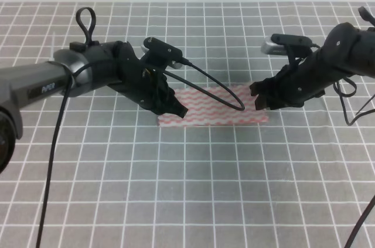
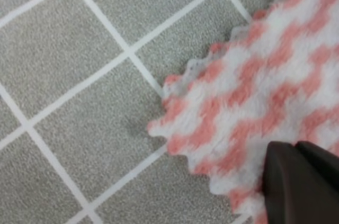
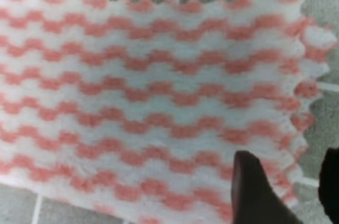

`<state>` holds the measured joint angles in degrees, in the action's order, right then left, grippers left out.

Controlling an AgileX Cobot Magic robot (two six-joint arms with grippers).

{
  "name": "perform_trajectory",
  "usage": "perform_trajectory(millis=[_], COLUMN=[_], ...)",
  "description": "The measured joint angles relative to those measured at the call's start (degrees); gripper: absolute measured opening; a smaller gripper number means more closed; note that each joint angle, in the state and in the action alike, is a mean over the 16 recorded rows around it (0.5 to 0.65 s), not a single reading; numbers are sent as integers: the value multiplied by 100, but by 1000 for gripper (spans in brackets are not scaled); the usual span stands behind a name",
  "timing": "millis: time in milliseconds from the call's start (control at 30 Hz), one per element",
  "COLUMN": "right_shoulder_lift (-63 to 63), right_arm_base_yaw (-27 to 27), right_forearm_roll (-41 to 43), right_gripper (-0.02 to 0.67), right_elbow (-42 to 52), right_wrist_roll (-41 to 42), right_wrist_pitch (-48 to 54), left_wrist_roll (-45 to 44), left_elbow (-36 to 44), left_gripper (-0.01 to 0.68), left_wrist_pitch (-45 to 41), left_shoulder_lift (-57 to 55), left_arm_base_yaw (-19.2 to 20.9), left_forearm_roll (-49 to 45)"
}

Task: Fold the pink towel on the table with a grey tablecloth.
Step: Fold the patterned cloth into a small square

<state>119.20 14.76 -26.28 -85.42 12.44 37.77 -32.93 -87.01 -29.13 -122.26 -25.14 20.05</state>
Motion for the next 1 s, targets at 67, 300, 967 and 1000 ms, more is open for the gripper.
perform_trajectory(millis=[67, 300, 967, 1000], right_shoulder_lift=[37, 128, 218, 219], right_arm_base_yaw=[0, 0, 0, 0], right_forearm_roll=[-40, -127, -121, -121], right_gripper=[259, 255, 67, 59], right_elbow=[-13, -47, -509, -559], right_wrist_roll=[34, 110, 117, 121], right_wrist_pitch=[-2, -5, 349, 398], left_wrist_roll=[0, -1, -2, -2], left_elbow=[0, 3, 6, 3], left_gripper=[0, 0, 0, 0], left_wrist_pitch=[1, -1, -1, 2], left_shoulder_lift=[0, -2, -2, 0], left_arm_base_yaw=[0, -1, -1, 0], left_forearm_roll=[1, 3, 5, 5])
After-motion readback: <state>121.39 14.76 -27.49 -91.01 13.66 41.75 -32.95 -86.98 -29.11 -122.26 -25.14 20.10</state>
